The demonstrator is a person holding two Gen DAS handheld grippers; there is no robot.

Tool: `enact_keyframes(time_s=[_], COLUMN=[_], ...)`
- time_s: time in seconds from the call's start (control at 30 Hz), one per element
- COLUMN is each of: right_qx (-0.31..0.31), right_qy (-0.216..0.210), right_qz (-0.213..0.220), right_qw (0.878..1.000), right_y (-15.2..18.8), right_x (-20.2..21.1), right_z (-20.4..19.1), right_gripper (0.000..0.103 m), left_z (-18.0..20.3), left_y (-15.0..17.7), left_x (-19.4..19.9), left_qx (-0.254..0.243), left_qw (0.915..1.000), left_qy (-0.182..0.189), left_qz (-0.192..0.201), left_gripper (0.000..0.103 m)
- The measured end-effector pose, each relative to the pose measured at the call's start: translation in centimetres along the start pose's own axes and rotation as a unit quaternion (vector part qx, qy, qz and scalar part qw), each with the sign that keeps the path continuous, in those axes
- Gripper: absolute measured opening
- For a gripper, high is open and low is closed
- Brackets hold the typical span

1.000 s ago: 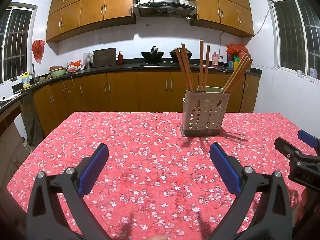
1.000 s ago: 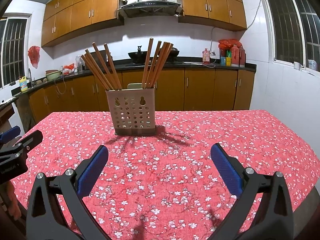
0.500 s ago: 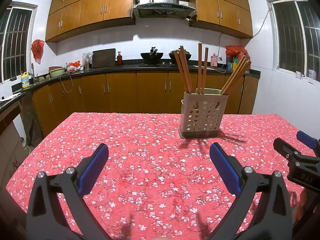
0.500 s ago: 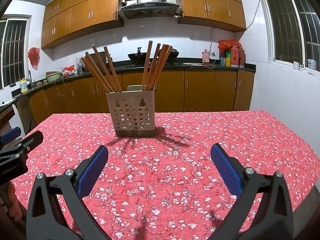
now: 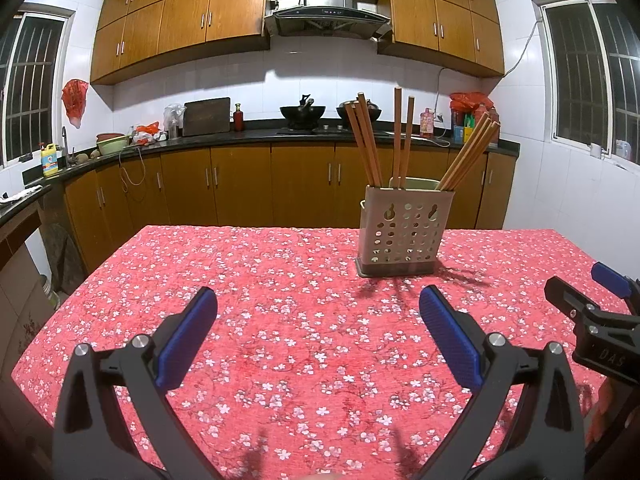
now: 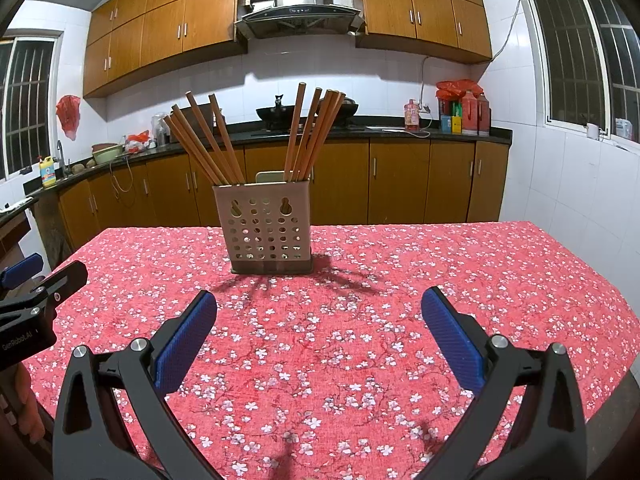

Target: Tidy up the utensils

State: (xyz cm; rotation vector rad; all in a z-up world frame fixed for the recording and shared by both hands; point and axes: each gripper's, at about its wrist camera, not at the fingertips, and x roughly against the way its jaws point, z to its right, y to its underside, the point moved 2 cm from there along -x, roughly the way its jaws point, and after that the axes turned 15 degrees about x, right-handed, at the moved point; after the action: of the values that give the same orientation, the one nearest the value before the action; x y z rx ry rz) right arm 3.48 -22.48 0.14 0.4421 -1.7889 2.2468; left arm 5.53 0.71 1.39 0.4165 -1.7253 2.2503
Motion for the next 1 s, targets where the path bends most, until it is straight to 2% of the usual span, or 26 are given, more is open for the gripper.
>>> enact_keyframes(time_s=[1.0], right_qx=[-0.003], right_qy=[-0.002], right_qz=[-0.002], right_qw=[1.000], right_y=[0.03], right_x=[-0.05], right_z=[-0.12], right_gripper=[0.101], left_z=[0.14], left_y=[-0.08], left_x=[-0.09], left_qx=[0.000], left_qw=[1.0000], left_qy=[0.001], left_qz=[-0.005], left_gripper=[0.099])
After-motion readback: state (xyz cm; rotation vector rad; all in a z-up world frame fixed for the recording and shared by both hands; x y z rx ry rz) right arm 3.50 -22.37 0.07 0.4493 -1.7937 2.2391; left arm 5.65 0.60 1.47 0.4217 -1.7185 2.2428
